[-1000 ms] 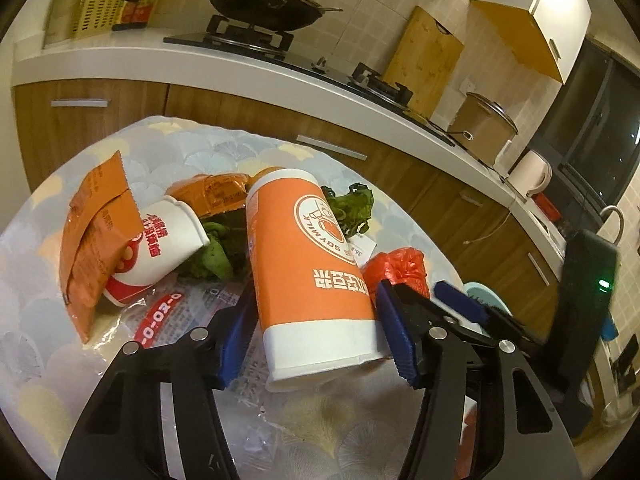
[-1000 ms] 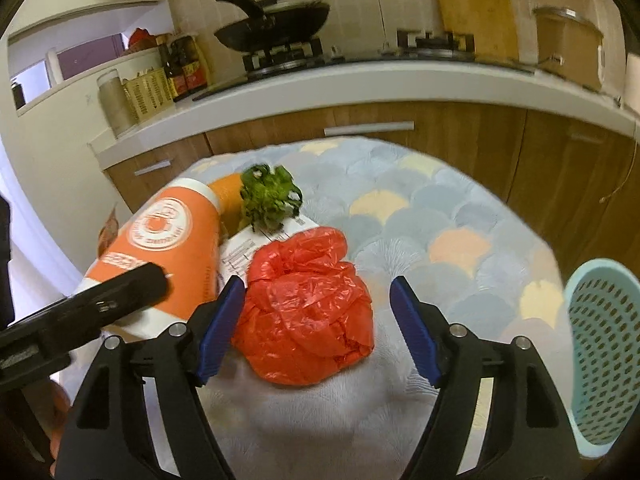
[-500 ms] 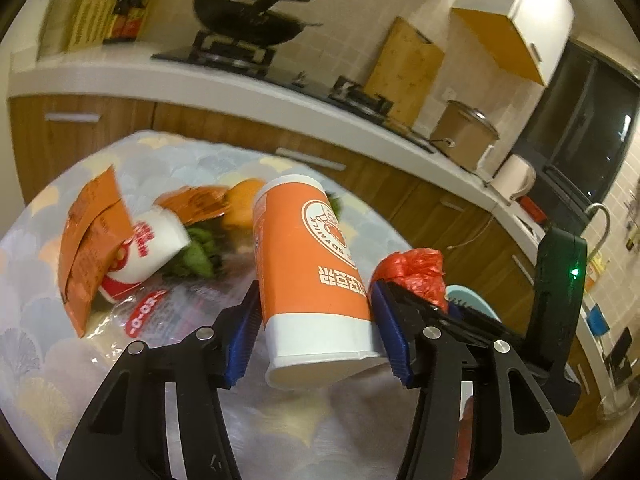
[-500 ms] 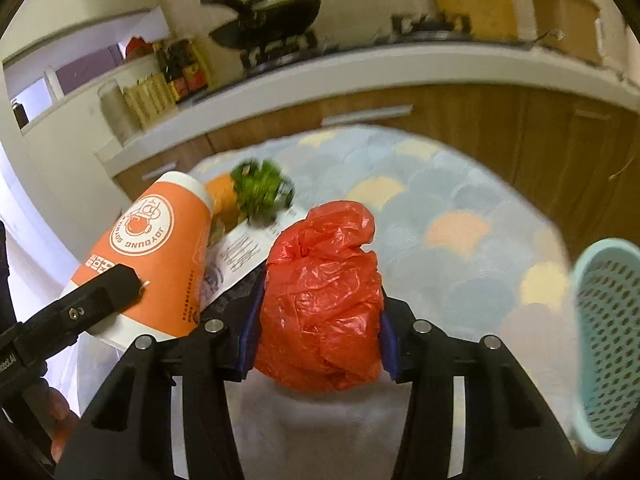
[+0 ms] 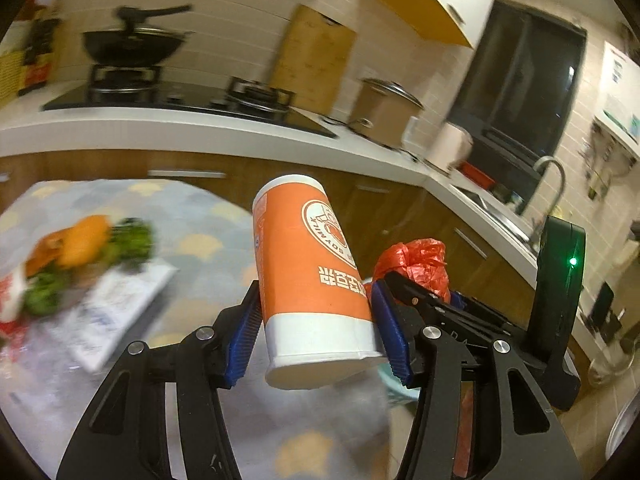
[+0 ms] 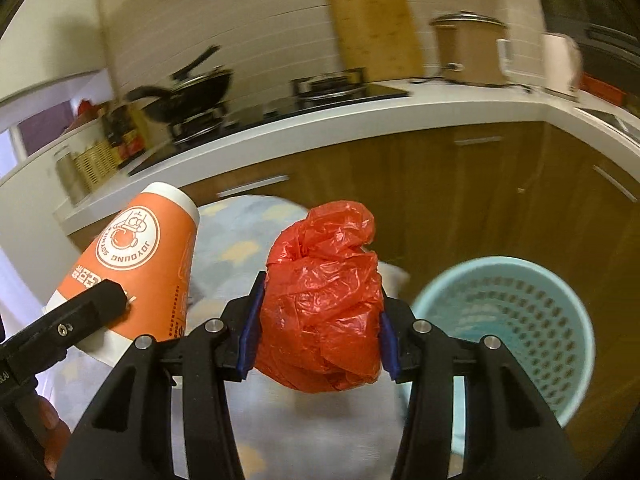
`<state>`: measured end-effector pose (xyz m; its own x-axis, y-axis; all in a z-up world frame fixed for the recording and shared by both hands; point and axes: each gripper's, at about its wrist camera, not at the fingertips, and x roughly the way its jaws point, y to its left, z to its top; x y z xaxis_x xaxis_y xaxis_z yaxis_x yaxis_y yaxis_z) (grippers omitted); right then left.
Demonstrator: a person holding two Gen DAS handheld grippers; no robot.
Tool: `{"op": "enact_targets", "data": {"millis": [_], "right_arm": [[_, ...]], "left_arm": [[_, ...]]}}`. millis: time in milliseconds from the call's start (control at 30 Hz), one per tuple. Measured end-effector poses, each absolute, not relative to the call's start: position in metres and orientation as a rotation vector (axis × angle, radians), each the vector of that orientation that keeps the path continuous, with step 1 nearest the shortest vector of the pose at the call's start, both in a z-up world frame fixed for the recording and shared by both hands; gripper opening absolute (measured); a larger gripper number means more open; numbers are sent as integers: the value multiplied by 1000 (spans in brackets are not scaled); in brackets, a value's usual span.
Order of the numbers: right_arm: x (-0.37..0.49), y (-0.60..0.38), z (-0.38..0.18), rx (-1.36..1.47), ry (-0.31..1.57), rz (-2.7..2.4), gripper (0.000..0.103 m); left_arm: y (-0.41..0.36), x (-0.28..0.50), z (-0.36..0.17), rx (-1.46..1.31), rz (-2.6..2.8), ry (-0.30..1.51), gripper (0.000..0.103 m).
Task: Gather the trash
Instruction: 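Carry the cup and bag to the blue basket and open both tools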
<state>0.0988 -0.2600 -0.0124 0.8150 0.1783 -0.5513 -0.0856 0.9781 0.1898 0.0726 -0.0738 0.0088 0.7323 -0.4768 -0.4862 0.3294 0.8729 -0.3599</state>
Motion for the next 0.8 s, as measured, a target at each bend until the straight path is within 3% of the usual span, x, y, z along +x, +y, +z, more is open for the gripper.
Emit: {"op": "enact_targets", "data": {"millis": [600,800], "right_arm": [[105,-394,-91,284,791,-103,48],[108,-403,-102,301,820,-137,59]], "left_arm": [[-224,125,-57,-134,-637,811,56],[-223,134,-72,-140,-603,863,64]]}}
